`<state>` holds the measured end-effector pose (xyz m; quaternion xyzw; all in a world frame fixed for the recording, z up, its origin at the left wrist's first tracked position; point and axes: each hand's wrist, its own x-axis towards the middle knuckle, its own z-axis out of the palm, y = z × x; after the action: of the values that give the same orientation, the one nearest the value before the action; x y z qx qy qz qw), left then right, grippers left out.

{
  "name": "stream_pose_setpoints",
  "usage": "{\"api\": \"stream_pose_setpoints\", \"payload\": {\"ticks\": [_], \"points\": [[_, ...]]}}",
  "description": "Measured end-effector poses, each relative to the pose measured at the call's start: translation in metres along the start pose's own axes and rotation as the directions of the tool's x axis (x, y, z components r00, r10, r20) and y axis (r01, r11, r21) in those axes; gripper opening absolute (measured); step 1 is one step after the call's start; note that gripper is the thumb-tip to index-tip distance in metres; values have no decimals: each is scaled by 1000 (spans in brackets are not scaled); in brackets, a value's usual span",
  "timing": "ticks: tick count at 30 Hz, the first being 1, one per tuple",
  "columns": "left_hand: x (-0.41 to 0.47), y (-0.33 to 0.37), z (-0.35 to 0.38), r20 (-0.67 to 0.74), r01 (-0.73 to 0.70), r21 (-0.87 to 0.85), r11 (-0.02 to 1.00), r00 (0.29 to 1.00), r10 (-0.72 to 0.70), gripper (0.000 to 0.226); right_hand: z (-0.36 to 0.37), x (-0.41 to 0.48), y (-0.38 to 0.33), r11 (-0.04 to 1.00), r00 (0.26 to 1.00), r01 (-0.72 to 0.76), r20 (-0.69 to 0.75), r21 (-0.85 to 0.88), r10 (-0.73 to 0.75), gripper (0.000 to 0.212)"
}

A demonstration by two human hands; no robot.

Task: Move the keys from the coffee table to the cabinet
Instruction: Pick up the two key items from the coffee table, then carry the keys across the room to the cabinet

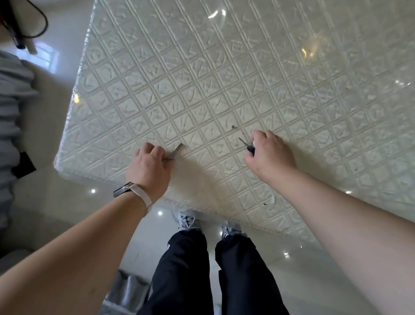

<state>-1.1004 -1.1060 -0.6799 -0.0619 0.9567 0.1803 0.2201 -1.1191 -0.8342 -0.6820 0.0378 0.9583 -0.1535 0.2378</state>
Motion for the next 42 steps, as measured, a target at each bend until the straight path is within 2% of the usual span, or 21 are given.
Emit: {"api": "stream_pose_setpoints", "payload": {"ticks": [5,12,21,27,35,39,42], "points": [[-3,4,-1,5,31,-42,999,1000,-31,10,-2,-4,2,996,998,-11,61,91,5,11],[-14,14,-26,23,98,-69,993,995,-97,11,-36,-31,-4,955,995,-62,86,288,39,12],[-73,79,-119,-38,14,-278,960,999,-25,9,-128,-107,-30,875,994,-112,43,472,104,15],[-107,122,-188,-118,-109,-393,913,991,67,15,-200,-163,-45,792,984,-140,-4,594,177,11],[-146,159,-302,-139,-260,-519,814,966,219,18,-297,-257,-74,703,928,-100,-189,704,322,11],[-166,179,-347,-177,-397,-489,777,917,357,14,-327,-301,-90,663,881,-56,-275,747,384,11],[-178,194,-375,-207,-517,-430,740,855,476,12,-344,-332,-98,642,826,-12,-355,766,439,9]]}}
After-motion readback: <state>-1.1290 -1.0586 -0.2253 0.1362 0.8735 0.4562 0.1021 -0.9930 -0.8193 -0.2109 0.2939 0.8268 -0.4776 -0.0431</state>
